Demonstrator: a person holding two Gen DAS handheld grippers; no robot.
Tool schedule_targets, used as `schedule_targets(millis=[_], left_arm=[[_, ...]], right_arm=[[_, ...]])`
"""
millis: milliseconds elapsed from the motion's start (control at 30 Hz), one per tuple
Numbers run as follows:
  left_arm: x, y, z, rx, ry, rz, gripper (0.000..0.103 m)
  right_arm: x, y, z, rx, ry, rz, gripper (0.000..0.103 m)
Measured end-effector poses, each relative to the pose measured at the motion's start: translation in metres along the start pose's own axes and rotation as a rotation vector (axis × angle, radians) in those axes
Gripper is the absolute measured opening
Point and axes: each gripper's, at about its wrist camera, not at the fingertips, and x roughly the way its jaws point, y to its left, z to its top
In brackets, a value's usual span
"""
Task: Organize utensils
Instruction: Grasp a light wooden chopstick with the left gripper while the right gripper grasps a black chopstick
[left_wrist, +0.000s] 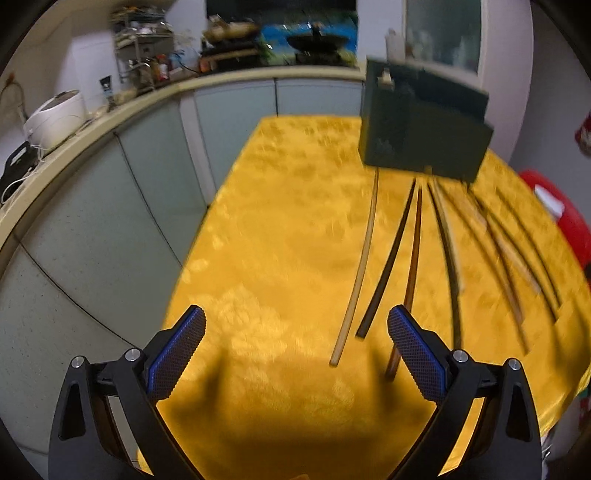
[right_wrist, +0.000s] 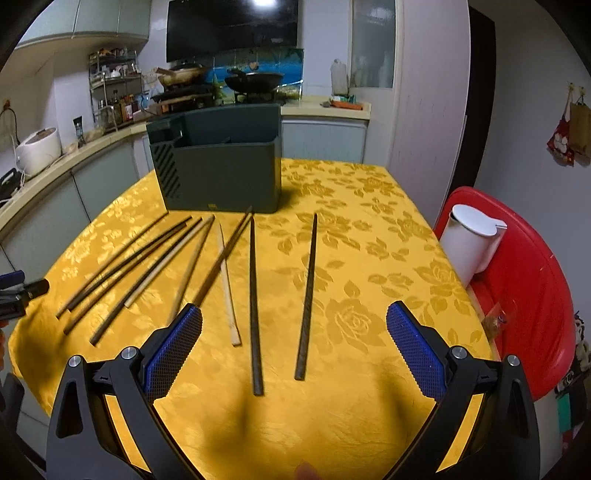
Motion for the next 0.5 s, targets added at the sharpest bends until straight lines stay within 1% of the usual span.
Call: schedule_targets(millis=[33, 100, 133, 167, 200, 233, 300, 333, 367, 400, 433, 500], left_arm=[[0.005, -0.001, -0.003, 0.012, 0.018, -0.005, 0.087], [0.013, -0.002, -0.009, 0.032, 0.05, -0.006, 0.071], [0.016, -0.003, -0.01, 0.039, 0.063, -0.009, 0.066], [0.019, -0.004, -0.011, 0.047, 0.079, -0.016, 0.058], [0.022, -0.004, -0.013, 0.055, 0.099, -0.025, 0.051], [0.021, -0.005, -0.014, 0.054, 0.093, -0.034, 0.049], [0.02, -0.006, -0.015, 0.066, 0.086, -0.046, 0.039], [0.018, -0.008, -0.016, 0.074, 0.084, -0.059, 0.036], [0.018, -0.009, -0.016, 0.08, 0.084, -0.069, 0.029], [0.017, -0.011, -0.016, 0.086, 0.081, -0.074, 0.024], [0.017, -0.014, -0.017, 0.097, 0.077, -0.077, 0.022], [0.016, -0.017, -0.017, 0.109, 0.069, -0.087, 0.015]], right_arm=[[0.002, -0.002, -0.002, -0.006, 0.002, -0.001, 0.098], [0.005, -0.007, -0.007, -0.013, 0.014, 0.008, 0.098], [0.006, -0.01, -0.009, -0.018, 0.02, 0.007, 0.098], [0.008, -0.012, -0.011, -0.021, 0.027, 0.006, 0.098], [0.009, -0.015, -0.014, -0.023, 0.034, 0.005, 0.098], [0.011, -0.017, -0.016, -0.011, 0.048, 0.016, 0.098], [0.012, -0.024, -0.021, -0.007, 0.054, 0.013, 0.098], [0.014, -0.026, -0.024, -0.002, 0.055, 0.014, 0.097], [0.015, -0.029, -0.026, 0.001, 0.059, 0.01, 0.097], [0.016, -0.032, -0.029, 0.006, 0.065, 0.008, 0.095], [0.018, -0.034, -0.032, 0.013, 0.068, 0.01, 0.092], [0.02, -0.039, -0.037, 0.02, 0.08, 0.007, 0.088]])
